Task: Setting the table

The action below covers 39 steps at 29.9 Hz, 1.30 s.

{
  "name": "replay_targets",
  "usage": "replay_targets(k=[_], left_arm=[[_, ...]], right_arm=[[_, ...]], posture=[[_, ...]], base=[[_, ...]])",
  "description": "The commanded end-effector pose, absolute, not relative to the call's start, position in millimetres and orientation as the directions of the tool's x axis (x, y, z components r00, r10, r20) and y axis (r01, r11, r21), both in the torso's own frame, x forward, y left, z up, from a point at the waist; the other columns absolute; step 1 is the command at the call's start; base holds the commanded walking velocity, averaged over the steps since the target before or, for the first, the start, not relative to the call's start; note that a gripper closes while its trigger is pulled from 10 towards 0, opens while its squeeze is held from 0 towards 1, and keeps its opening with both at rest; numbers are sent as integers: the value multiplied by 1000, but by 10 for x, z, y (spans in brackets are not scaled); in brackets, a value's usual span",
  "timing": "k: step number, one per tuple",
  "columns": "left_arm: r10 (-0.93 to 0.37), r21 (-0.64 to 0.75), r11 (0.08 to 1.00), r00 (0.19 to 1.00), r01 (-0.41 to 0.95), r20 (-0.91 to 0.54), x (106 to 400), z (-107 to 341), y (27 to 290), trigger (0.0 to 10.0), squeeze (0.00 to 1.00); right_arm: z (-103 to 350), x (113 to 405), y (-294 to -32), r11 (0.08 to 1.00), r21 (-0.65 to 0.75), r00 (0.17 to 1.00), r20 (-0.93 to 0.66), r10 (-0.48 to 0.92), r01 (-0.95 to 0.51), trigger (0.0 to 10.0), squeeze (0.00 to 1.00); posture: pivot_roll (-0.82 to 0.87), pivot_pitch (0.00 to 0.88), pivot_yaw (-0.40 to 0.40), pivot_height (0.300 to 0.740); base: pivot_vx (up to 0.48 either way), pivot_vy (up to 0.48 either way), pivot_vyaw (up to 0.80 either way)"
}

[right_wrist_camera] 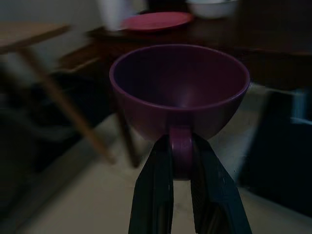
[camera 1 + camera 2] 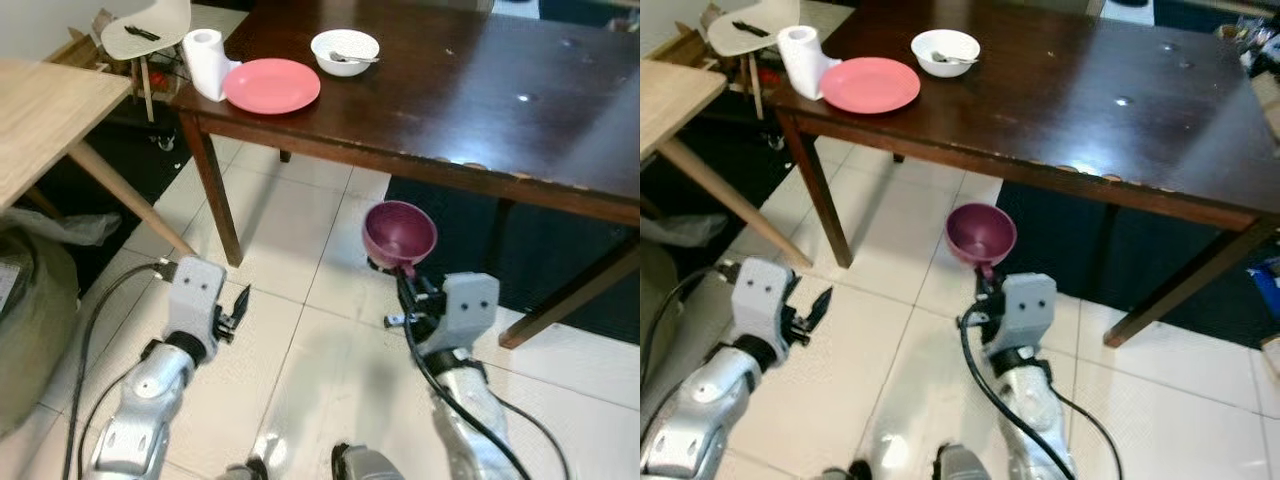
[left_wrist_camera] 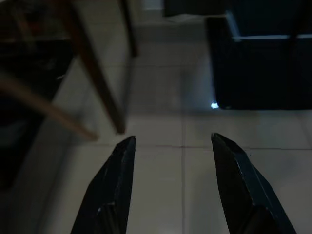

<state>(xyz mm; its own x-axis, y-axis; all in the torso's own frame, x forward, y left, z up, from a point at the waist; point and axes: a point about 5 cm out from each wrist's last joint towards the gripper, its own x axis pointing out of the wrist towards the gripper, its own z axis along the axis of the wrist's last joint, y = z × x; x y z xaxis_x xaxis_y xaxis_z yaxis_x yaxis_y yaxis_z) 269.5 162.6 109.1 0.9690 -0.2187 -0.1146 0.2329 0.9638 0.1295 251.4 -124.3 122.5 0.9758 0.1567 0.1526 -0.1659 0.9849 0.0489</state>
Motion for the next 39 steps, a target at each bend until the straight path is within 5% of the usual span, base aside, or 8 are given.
replay_targets(k=[1,24,39], left_arm=[[-219,128,963,965,238,-148,2660,1022,1625,10000,0],[-223,133,961,964,243,-146,2689,1022,1592,10000,0],[-210,140,963,968,229,-138,2707,1027,1600,10000,0]], right_arm=[[1226,2502,-1270,985,58,977,152,151,-161,10000,0],[1260,2516,-1281,982,102,978,156,141,-158,10000,0],[1261,2532,-1274,983,80,977,152,150,-164,10000,0]], posture=[[-170,77,79,740],[-177,74,77,740],[-177,74,76,740]], base=[[-259,0,0],[0,0,0],[434,0,559]])
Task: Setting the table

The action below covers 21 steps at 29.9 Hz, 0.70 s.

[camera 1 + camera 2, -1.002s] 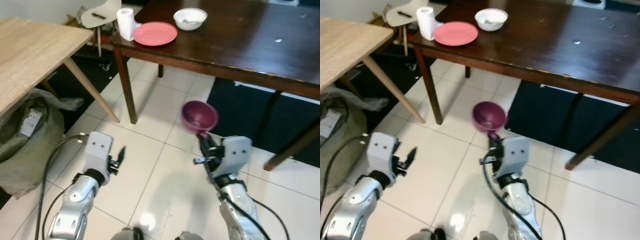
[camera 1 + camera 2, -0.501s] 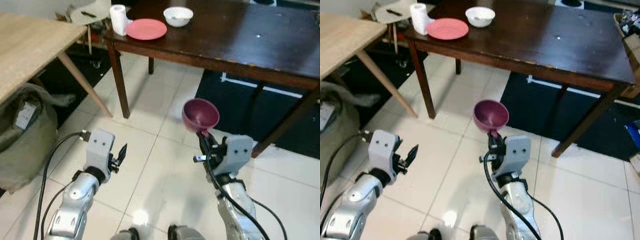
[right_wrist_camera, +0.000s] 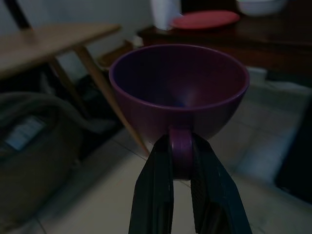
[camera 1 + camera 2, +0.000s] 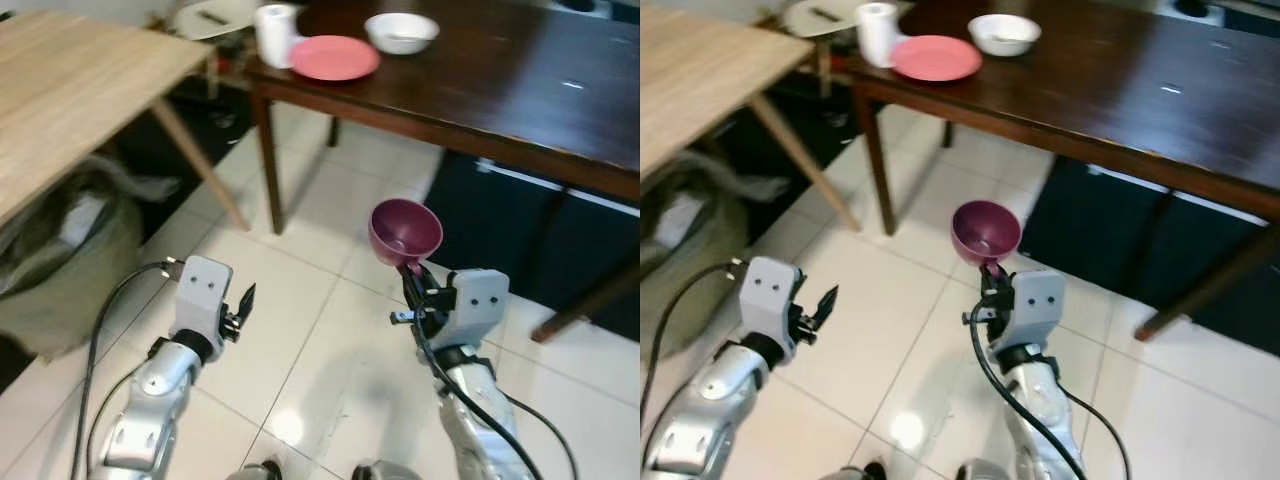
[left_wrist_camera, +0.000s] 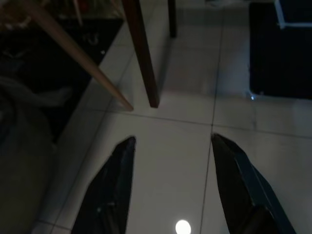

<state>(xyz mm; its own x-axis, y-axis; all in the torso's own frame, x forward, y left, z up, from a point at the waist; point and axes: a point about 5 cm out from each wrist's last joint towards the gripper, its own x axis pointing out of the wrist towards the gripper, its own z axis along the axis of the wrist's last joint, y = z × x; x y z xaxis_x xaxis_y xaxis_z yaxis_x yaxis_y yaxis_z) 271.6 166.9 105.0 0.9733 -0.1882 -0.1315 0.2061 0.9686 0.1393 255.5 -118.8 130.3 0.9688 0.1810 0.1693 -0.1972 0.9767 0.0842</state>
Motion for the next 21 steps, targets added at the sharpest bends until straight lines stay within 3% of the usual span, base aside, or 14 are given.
replay_targets(k=[1,21], left_arm=[[-210,140,963,968,229,-138,2708,1028,1600,10000,0],[-220,193,954,973,229,-67,2737,1163,1577,10000,4]], right_arm=[[1261,2533,-1275,983,79,977,152,150,-163,10000,0],[1409,2584,-1278,984,34,964,207,165,-176,10000,0]], posture=[[-176,74,76,740],[-168,78,74,740]], base=[[431,0,800],[415,0,800]])
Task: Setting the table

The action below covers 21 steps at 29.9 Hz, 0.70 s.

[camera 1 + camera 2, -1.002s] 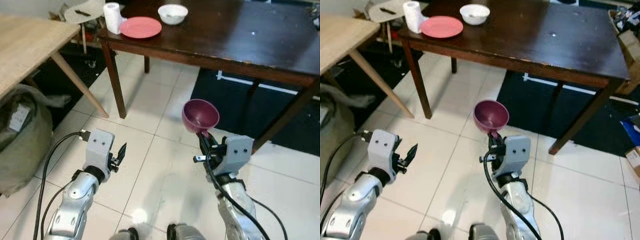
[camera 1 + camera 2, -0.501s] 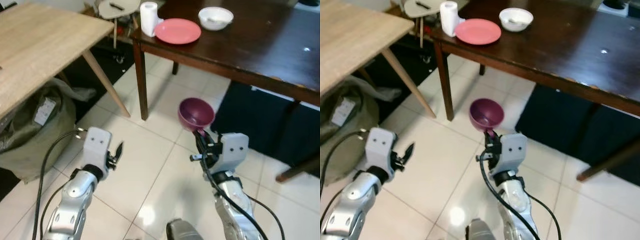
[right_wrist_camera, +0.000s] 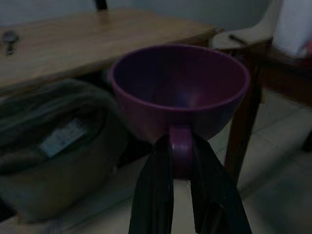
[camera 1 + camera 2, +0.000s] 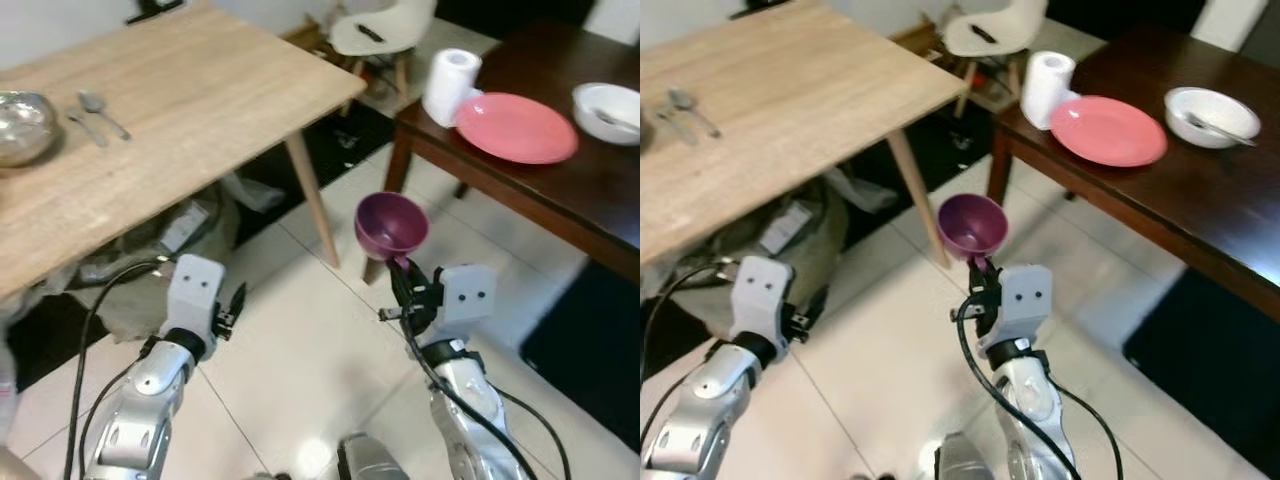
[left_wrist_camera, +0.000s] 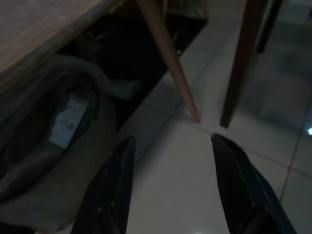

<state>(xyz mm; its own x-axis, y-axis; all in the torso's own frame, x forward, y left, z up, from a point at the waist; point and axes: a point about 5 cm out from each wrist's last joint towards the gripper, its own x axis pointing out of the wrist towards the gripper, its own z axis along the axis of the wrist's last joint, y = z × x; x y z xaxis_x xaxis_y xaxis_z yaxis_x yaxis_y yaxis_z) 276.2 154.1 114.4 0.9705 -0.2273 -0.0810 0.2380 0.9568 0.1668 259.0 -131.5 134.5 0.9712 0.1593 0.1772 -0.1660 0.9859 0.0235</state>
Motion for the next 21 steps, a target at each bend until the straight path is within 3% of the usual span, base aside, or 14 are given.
replay_targets(k=[1,7,10,21], left_arm=[[-220,193,954,973,229,-67,2737,1163,1577,10000,4],[-268,258,940,951,223,154,2794,1573,1474,10000,47],[-279,277,938,929,209,244,2832,1812,1421,10000,82],[-298,264,936,924,234,238,2964,1877,1356,10000,59]], right_arm=[[1409,2584,-1278,984,34,964,207,165,-176,10000,0],[1816,2680,-1346,988,16,926,351,139,-155,10000,0],[2018,2699,-1360,989,2,902,412,132,-145,10000,0],[2292,2816,-1484,996,-4,872,483,79,-88,10000,0]], posture=[[-168,78,74,740],[-167,77,76,740],[-163,77,72,740],[-165,73,81,740]], base=[[394,0,800],[385,0,797],[364,0,0],[349,0,0]])
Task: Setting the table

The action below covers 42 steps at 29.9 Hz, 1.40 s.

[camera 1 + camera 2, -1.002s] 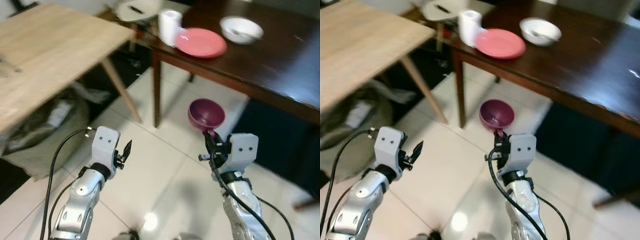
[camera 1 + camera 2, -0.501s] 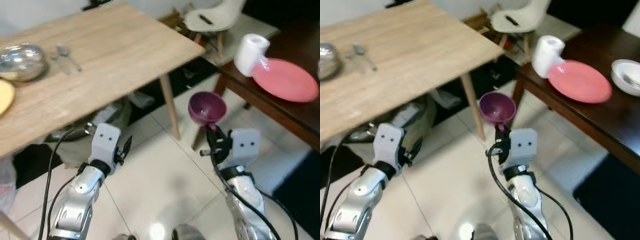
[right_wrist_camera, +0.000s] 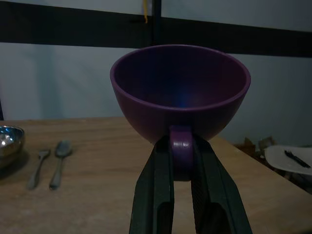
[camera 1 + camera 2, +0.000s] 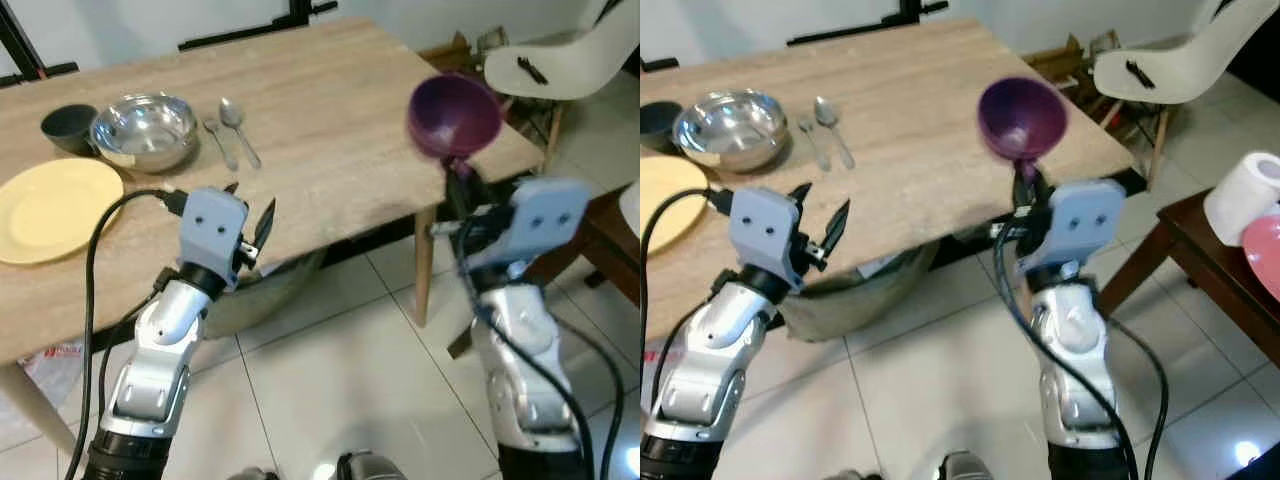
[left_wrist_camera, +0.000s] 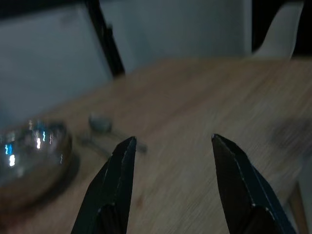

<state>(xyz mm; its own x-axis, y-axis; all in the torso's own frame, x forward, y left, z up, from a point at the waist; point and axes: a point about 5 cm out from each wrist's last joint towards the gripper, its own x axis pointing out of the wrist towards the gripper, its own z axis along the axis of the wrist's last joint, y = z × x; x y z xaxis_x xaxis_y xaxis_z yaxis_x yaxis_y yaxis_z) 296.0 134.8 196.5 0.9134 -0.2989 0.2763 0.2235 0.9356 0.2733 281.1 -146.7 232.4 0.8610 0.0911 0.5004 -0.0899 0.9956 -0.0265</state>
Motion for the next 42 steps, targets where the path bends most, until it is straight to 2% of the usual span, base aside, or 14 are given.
replay_targets(k=[1,12,13,36,42], left_arm=[[-298,264,936,924,234,238,2964,1877,1356,10000,59],[-340,271,922,913,277,226,3007,1879,1258,10000,51],[-344,273,920,912,281,222,3014,1874,1254,10000,0],[-354,255,920,910,298,216,3028,1863,1229,10000,0],[-331,238,930,918,279,218,3027,1866,1257,10000,0]], right_arm=[[2292,2816,-1484,996,-4,872,483,79,-88,10000,0],[2240,2843,-1544,998,21,890,454,46,-62,10000,0],[2227,2841,-1536,998,24,892,450,47,-65,10000,0],[2165,2837,-1497,996,26,902,427,63,-82,10000,0],[2141,2833,-1494,996,26,906,418,67,-86,10000,0]], posture=[[-165,73,81,740],[-164,73,79,740],[-169,69,85,740],[-173,63,85,740],[-172,65,86,740]], base=[[345,0,0],[388,0,0],[401,-262,0],[384,-256,0],[0,0,0]])
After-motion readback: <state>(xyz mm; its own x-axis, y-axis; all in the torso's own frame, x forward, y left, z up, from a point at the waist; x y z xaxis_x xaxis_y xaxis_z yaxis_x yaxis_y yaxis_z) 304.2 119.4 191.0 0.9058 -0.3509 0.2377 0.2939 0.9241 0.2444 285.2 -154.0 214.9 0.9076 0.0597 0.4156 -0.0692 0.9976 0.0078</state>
